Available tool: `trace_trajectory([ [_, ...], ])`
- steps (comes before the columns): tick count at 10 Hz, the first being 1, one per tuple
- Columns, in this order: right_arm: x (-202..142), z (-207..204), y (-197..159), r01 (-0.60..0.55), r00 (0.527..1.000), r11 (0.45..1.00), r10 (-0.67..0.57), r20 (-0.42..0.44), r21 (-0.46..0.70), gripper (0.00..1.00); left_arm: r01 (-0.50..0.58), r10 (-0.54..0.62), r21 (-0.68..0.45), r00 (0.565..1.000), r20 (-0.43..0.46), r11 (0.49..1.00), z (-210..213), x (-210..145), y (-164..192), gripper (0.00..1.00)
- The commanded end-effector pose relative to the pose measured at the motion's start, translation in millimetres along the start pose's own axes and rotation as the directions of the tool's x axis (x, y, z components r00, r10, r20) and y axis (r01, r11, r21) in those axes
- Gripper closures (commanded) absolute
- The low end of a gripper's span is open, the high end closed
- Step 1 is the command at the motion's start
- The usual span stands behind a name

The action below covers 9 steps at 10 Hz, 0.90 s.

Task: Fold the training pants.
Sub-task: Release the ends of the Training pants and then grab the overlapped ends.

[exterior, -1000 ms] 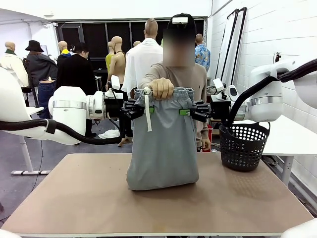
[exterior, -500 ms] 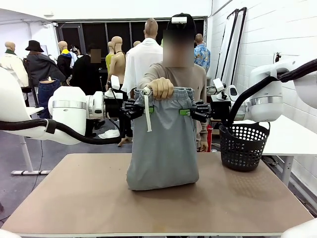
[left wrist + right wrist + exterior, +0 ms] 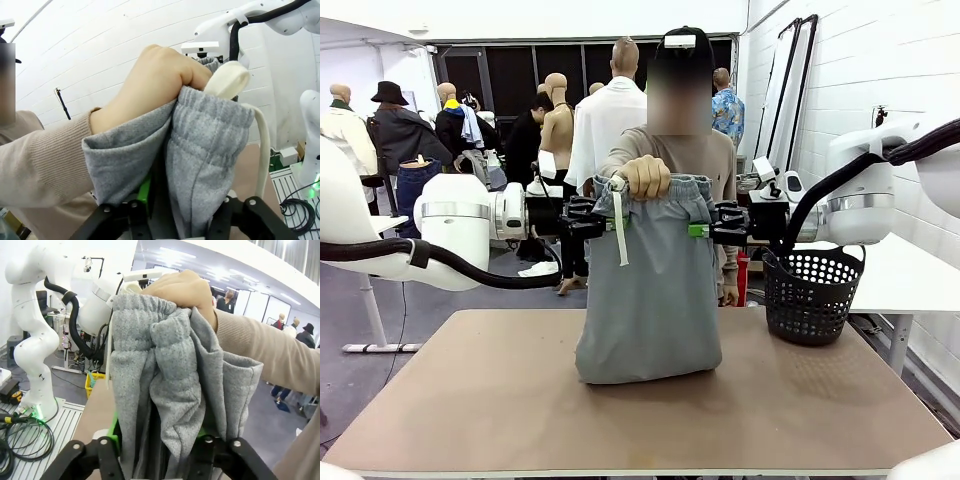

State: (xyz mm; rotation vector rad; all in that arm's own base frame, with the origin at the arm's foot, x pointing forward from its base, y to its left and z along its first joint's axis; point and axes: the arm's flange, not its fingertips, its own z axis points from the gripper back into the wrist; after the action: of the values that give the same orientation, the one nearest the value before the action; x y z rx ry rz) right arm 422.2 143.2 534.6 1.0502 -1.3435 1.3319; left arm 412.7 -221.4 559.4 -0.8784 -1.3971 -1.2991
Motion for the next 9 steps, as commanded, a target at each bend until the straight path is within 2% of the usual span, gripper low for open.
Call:
trace_trajectory([
  [1, 6.6, 5.9, -2.1, 0.031, 0.999, 0.999, -0.031, 0.008, -0.015, 0.0, -0.029, 0.029, -0.002, 0.999, 0.025, 1.0, 4.0, -1.0, 4.1, 0.0],
  [9, 10.9, 26.0, -0.3, 0.068, 0.998, 0.994, -0.068, 0.003, -0.09, 0.0, -0.093, 0.088, 0.055, 0.992, 0.089, 0.994, 48.4, -13.4, -13.6, 0.0],
])
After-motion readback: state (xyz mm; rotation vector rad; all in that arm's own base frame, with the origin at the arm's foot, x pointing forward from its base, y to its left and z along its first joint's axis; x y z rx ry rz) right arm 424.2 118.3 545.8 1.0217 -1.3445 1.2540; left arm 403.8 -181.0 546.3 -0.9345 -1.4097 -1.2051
